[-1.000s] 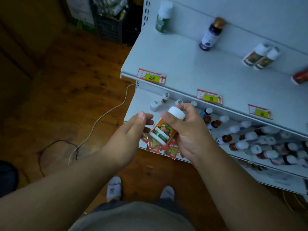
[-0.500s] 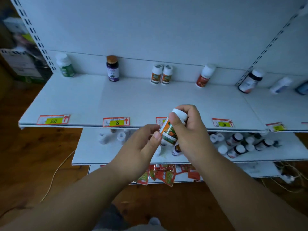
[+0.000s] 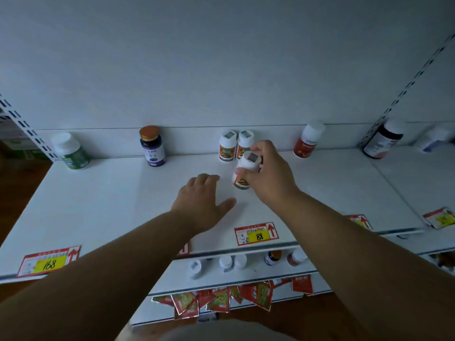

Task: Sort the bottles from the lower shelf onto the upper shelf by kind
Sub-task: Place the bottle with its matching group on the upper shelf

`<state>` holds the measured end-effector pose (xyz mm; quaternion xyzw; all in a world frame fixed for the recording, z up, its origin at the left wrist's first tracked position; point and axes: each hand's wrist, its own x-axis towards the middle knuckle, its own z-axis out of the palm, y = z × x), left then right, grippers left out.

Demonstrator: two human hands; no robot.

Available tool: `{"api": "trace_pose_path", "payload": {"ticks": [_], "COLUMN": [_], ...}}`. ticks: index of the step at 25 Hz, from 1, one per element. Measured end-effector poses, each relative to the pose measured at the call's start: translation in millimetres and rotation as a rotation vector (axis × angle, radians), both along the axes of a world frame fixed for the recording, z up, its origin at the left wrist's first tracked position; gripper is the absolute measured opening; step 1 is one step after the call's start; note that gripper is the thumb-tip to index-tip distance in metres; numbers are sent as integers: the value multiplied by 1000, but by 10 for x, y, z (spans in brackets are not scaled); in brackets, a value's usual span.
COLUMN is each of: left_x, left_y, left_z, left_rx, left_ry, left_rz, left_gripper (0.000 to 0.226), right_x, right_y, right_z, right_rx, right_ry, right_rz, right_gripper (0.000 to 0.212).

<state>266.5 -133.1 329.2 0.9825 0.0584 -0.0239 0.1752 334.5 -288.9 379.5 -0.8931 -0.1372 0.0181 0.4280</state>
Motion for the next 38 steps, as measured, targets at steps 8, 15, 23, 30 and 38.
{"api": "trace_pose_path", "payload": {"ticks": [8, 15, 23, 30, 38], "left_x": [641, 719, 666, -246, -1543], "left_y": [129, 83, 107, -160, -533], "left_z": [-451, -493, -409, -13, 126], "left_rx": [216, 263, 236, 139, 140], "left_ry": [108, 142, 169, 9, -67], "left_rz": [27, 27, 10, 157, 202], "left_gripper": [90, 87, 90, 90, 68], "right_x": [556, 515, 426, -22, -1018], "right_y": [356, 378, 337, -34, -226], "right_z": [-364, -420, -412, -320, -196], "right_rx": [-169, -273, -330, -425, -332], "right_ry": [-123, -239, -239, -316, -335], "right_rz": [136, 165, 125, 247, 420], "right_gripper": [40, 32, 54, 53, 49]}}
